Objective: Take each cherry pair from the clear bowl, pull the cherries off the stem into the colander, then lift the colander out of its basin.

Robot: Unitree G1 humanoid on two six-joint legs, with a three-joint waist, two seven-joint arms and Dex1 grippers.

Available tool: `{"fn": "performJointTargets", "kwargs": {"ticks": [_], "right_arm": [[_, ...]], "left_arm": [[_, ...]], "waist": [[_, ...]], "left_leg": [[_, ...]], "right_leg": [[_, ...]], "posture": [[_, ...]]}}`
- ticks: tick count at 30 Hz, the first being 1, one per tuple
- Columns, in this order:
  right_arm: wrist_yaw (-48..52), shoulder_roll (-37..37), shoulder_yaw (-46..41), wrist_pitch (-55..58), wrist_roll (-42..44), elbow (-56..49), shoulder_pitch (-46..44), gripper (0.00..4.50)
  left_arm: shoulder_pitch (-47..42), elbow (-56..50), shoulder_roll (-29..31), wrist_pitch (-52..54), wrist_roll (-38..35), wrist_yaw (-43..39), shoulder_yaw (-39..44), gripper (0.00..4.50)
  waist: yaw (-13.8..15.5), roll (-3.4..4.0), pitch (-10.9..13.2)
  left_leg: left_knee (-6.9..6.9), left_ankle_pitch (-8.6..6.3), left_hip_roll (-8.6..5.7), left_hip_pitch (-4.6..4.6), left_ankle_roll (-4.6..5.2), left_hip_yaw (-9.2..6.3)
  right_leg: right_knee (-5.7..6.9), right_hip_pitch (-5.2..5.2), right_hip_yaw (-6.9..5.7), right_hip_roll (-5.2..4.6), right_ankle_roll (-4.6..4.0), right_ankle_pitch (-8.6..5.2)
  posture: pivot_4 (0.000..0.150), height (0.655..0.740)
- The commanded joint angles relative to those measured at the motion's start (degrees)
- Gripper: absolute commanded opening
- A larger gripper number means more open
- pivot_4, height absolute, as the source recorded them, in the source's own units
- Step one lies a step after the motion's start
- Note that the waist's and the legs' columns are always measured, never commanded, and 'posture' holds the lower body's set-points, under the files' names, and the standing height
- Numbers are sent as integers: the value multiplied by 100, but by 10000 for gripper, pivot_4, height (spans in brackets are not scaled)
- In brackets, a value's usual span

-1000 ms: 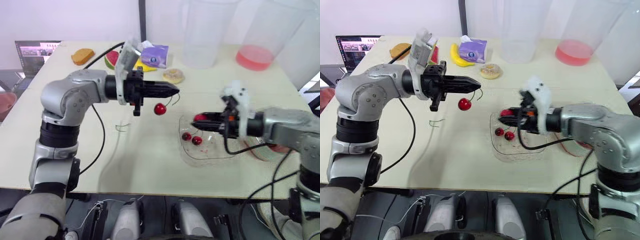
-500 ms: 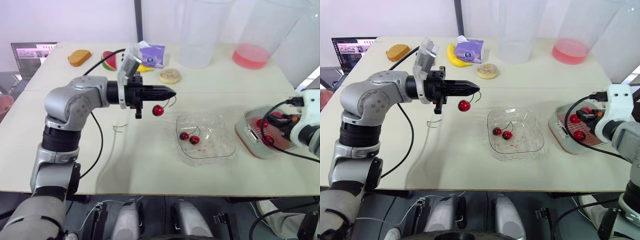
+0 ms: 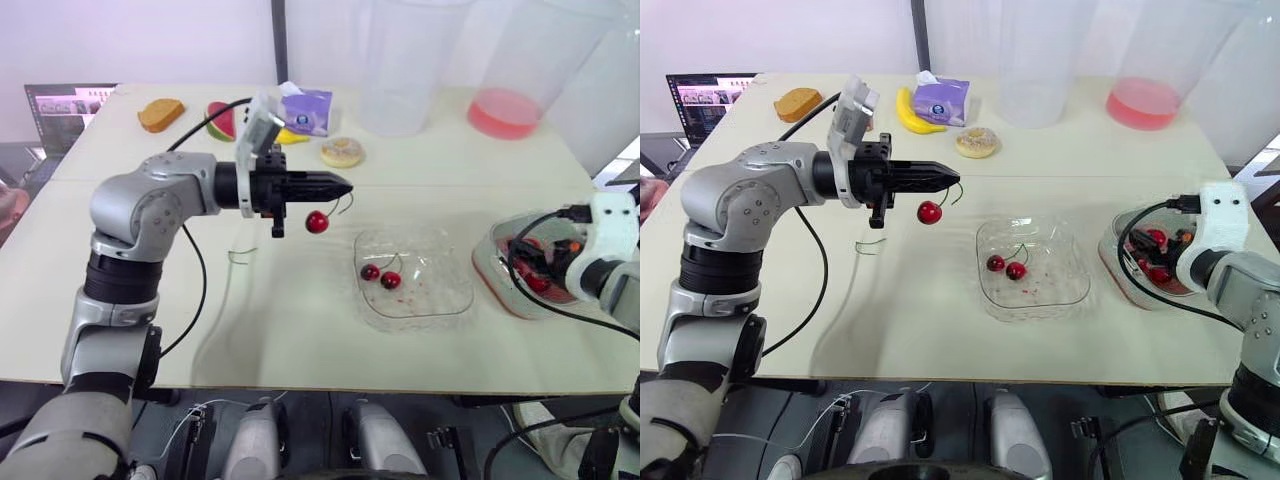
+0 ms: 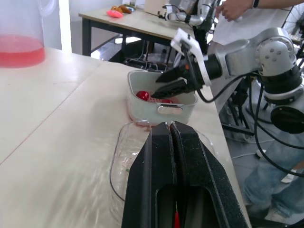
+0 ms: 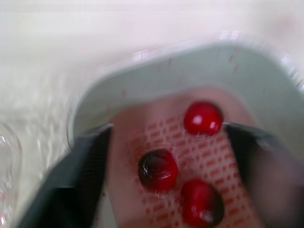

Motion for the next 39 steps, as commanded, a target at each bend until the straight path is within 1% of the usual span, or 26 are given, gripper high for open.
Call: {"fn": "performJointTargets", "kwargs": {"ticks": [1,3,5,9,11,13,18,23,30,36,37,39], "right_arm": [[152,-102,-248,-33,224,-363,-536,44689],[308,-110,-217,-42,423,-480,-808,44689],[845,-104,-62,103,1080,-788,-1071,44689],[1494,-80,109,313,1999,-1188,-1095,44689],[1889,-26,472,364,2567,-1315,-1030,44689],[2125,14,962,256,2879,-1347,-1100,44689],[1992,357,1994,-231,2658,-742,-1668,44689],[2035,614,2711,-682,2448,-250,-2115,44689],[1888,1116,3188,-1059,2311,117,-2649,44689],[1805,1180,3253,-1138,2321,194,-2734,44689],[1795,1175,3256,-1142,2330,193,-2728,42172],[1780,1163,3255,-1138,2351,172,-2706,35786]], "left_arm": [[-115,-163,24,-68,-20,-23,60,0],[-125,-152,31,-73,-15,-30,61,0],[-148,-146,25,-89,-14,-29,71,0],[-183,-136,14,-89,-37,-41,93,0],[-215,-127,2,-113,-95,-110,131,0],[-250,-145,-10,-67,-229,-200,199,0],[-321,-203,-30,99,-545,-277,342,0],[-333,-259,-24,181,-672,-205,373,0],[-348,-246,-102,202,-686,-105,356,0],[-361,-174,-115,178,-666,-95,342,0],[-362,-169,-116,180,-665,-92,339,0],[-364,-162,-120,182,-662,-85,338,0]], "waist": [[-15,0,0],[-25,3,0],[-17,3,0],[7,2,1],[22,1,1],[7,1,2],[-34,1,2],[-18,1,2],[-13,1,2],[-7,1,2],[-9,1,2],[-12,1,2]], "left_leg": [[0,0,0,0,0,0],[-1,0,1,0,0,0],[-1,0,2,0,0,-2],[-1,-1,3,-1,2,-4],[-1,-3,0,-2,6,-3],[3,-6,-1,-2,11,-2],[3,-6,2,-2,11,-3],[2,-6,2,-3,10,-3],[6,-6,2,-4,10,-2],[6,-6,2,-4,10,-1],[6,-6,2,-4,10,-1],[6,-6,3,-4,10,-1]], "right_leg": [[0,0,0,0,0,0],[1,-2,0,2,0,0],[1,-2,0,3,0,0],[-2,0,-2,2,0,0],[-4,3,-4,-3,0,0],[-6,7,-4,-4,0,0],[-5,3,-4,-2,0,0],[-5,0,-4,-2,0,0],[-1,-1,-5,-5,0,0],[0,-1,-6,-11,0,0],[0,-1,-6,-11,0,0],[0,-1,-6,-11,0,1]], "posture": [[1500,7400],[1500,7400],[1500,7400],[1500,7400],[1500,7400],[1500,7400],[1500,7400],[1500,7400],[1500,7400],[1500,7400],[1500,7400],[1500,7400]]}}
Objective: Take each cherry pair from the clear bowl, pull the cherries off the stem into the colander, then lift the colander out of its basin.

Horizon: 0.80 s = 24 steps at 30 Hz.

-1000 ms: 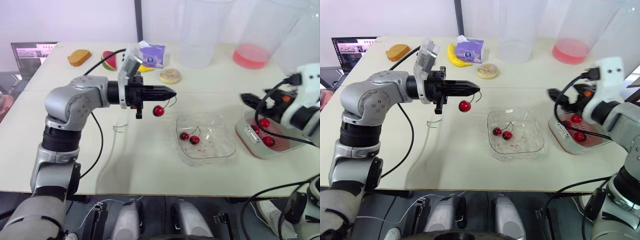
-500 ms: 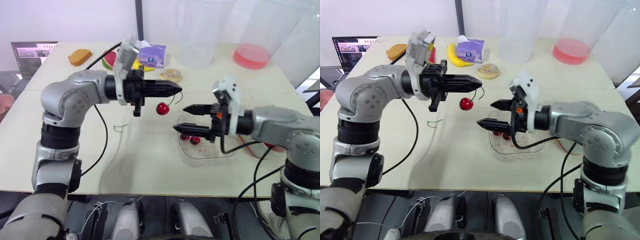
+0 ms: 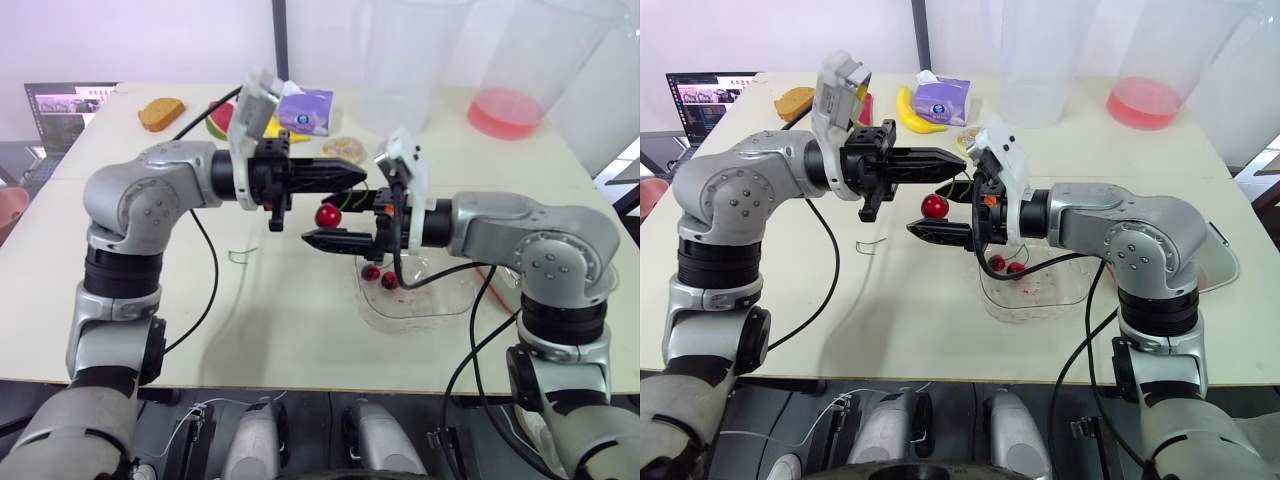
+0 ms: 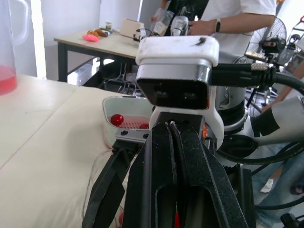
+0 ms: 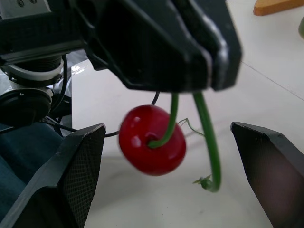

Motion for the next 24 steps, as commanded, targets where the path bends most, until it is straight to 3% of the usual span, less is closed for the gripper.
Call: {"fn": "performJointTargets", "kwargs": {"ticks": [1,5,7,24], "right_arm": [[-44,-13,-95,-89,55,-133,-82,31365],[-87,-14,-130,-66,108,-160,-64,10305],[-96,-33,-135,-54,127,-172,-58,5322],[-175,-387,159,198,35,-229,440,5012]], "left_arm": [[-143,-77,11,-29,-48,10,89,0],[-137,-92,2,-25,-52,37,87,0],[-133,-102,0,-19,-56,49,86,0],[-181,-40,5,-47,-25,83,88,0]], "waist": [[-1,0,0],[-2,0,0],[-2,0,0],[2,0,0]], "left_leg": [[0,0,0,0,0,0],[0,0,0,0,0,0],[-1,0,1,0,0,0],[-1,0,0,0,0,0]], "right_leg": [[0,0,0,0,0,0],[0,-1,0,0,0,0],[0,-1,0,0,0,0],[-1,0,0,0,0,0]], "posture": [[1500,7400],[1500,7400],[1500,7400],[1500,7400]]}}
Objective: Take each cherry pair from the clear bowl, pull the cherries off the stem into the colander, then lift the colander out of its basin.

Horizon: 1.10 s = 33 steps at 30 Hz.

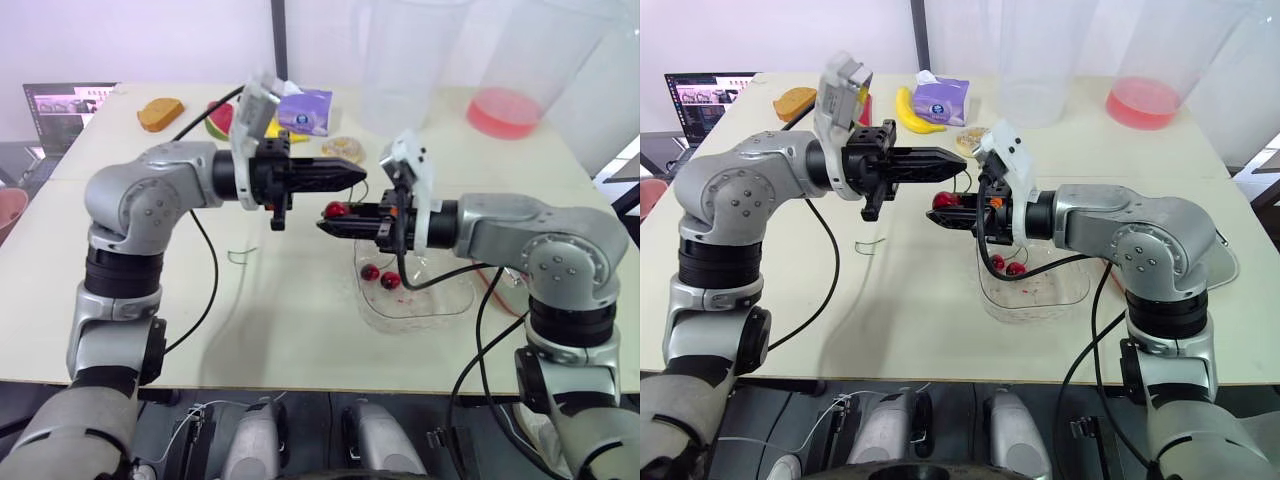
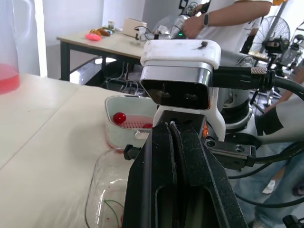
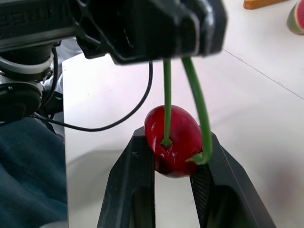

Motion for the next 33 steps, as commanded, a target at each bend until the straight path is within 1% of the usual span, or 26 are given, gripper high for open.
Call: {"fn": "performJointTargets", "kwargs": {"ticks": [1,4,8,15,24,29,33], "right_arm": [[-77,-150,219,186,-114,-74,334,5012],[-97,-202,295,129,-213,-71,562,5012],[-160,-175,215,162,-151,-99,626,5012],[-175,-338,317,317,-168,-186,864,5012],[-198,-353,363,330,-239,-163,924,5012],[-262,-283,69,353,-93,-235,848,5012],[-417,-263,-505,497,248,-423,733,5012]], "left_arm": [[-184,-74,7,-71,-47,-6,136,0],[-187,-72,13,-68,-46,-5,133,0],[-180,-86,31,-55,-54,-6,135,0],[-199,-80,11,-17,-70,15,176,0],[-216,-41,-26,6,-64,11,231,0],[-179,-69,16,19,-55,-14,227,0],[-91,-145,98,3,-13,-58,190,0]], "waist": [[1,0,0],[-1,0,0],[-19,0,0],[-1,0,0],[-15,-1,3],[-3,-1,3],[-2,-1,3]], "left_leg": [[0,0,0,0,0,0],[0,0,-1,0,0,1],[-1,0,1,0,0,0],[-1,0,0,0,0,0],[-1,0,1,-1,0,2],[-2,0,0,-2,0,0],[-2,0,0,-2,0,0]], "right_leg": [[0,0,0,0,0,0],[-1,0,0,1,0,0],[0,-2,1,3,0,0],[-1,-1,1,3,0,0],[-4,-2,2,5,0,0],[-5,-2,1,7,0,0],[-5,-1,1,5,0,0]], "posture": [[1500,7400],[1500,7400],[1500,7400],[1500,7400],[1500,7400],[1500,7400],[1500,7400]]}}
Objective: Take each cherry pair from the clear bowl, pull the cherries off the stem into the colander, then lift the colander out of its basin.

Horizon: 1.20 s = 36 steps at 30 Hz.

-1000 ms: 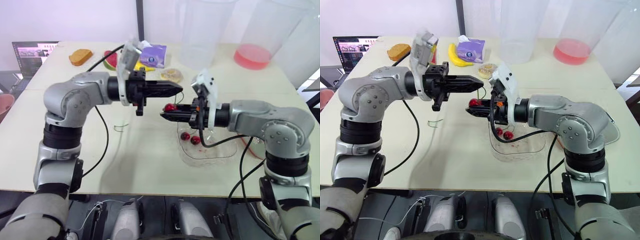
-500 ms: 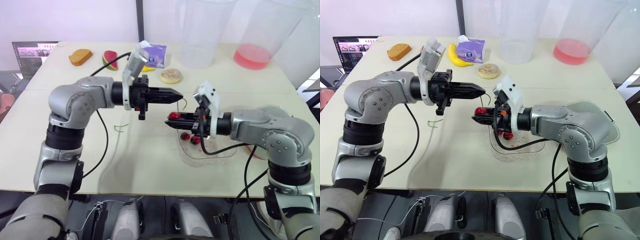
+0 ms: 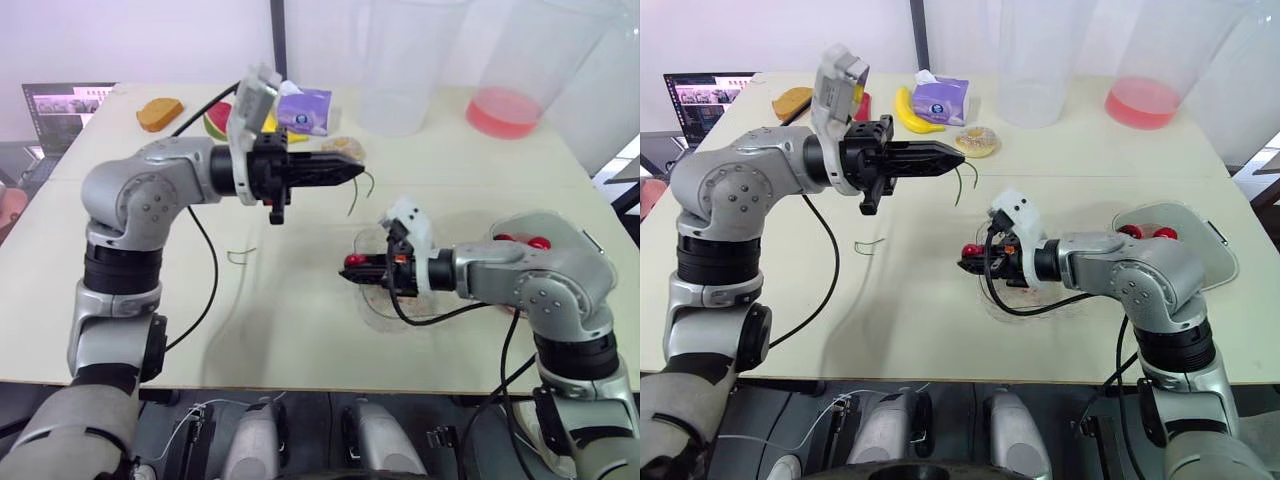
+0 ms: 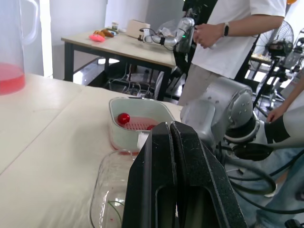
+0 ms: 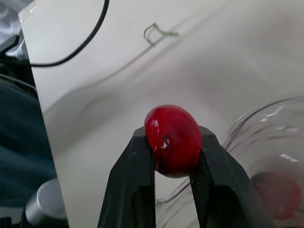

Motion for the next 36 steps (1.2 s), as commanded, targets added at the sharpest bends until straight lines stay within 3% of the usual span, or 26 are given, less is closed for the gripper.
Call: {"fn": "performJointTargets", "kwargs": {"ticks": [1,7,11,18,24,32,36], "right_arm": [[-146,-5,-681,93,420,-394,-164,5012],[-442,-635,-1822,379,634,-771,451,5012],[-783,-1129,-2801,332,294,-772,1105,5012],[-1953,-1064,-4344,786,-744,-744,1896,5012],[-2210,-938,-4299,1167,-1314,-869,2307,5012],[-2296,-516,-3974,838,-1876,-602,2185,5012],[-2240,-408,-3960,724,-2023,-557,2060,22672]], "left_arm": [[9,-227,121,-62,-39,-71,62,0],[154,-368,271,-106,27,-123,-3,0],[233,-417,360,-145,42,-137,-14,0],[342,-494,368,-128,1,-76,-3,0],[346,-492,345,-129,-13,-49,1,0],[354,-464,327,-187,28,-47,-17,0],[355,-445,335,-207,29,-49,-17,0]], "waist": [[1,0,0],[31,0,0],[28,-1,0],[2,1,0],[-1,1,-1],[4,2,-1],[12,2,-1]], "left_leg": [[0,0,0,0,0,0],[-2,0,0,-1,0,-1],[-1,-3,-6,-3,5,0],[-5,3,1,2,-5,-1],[-5,5,0,3,-8,0],[-6,4,-3,3,-7,1],[-5,4,-4,3,-7,1]], "right_leg": [[0,0,0,0,0,0],[-3,2,-1,-8,0,0],[-7,6,-2,-16,1,0],[-5,3,2,0,1,0],[-4,4,3,4,1,-1],[-4,3,4,6,2,-1],[-4,4,4,6,2,-1]], "posture": [[1500,7400],[1500,7400],[1500,7400],[1500,7400],[1500,7400],[1500,7400],[1500,7400]]}}
